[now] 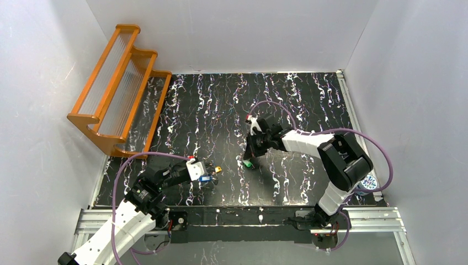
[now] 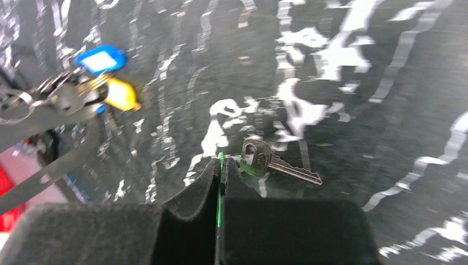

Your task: Put the keys on the keyring

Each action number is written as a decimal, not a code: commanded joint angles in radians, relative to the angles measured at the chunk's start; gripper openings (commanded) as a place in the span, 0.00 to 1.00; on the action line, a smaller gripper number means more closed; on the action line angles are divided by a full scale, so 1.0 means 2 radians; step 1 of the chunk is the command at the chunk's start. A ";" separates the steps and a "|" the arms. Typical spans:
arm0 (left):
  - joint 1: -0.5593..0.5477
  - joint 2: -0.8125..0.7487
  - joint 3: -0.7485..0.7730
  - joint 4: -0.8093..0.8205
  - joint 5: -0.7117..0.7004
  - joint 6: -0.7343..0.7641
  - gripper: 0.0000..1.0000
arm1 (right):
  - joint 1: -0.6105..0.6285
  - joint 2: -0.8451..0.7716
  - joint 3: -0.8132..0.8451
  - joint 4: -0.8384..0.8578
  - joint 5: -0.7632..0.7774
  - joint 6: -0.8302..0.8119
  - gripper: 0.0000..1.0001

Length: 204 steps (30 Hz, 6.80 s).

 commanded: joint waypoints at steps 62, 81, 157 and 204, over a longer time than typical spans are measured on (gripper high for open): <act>-0.001 0.011 0.016 -0.023 0.015 -0.001 0.00 | 0.152 0.028 0.093 -0.113 0.337 -0.085 0.34; -0.001 0.015 0.016 -0.023 0.014 -0.003 0.00 | 0.204 0.055 0.133 -0.142 0.415 -0.103 0.43; -0.001 0.206 0.058 0.073 0.014 -0.195 0.00 | 0.029 -0.144 0.022 0.021 -0.142 -0.173 0.01; -0.009 0.207 0.025 0.132 0.069 -0.183 0.00 | 0.111 -0.112 0.045 0.056 -0.164 -0.201 0.01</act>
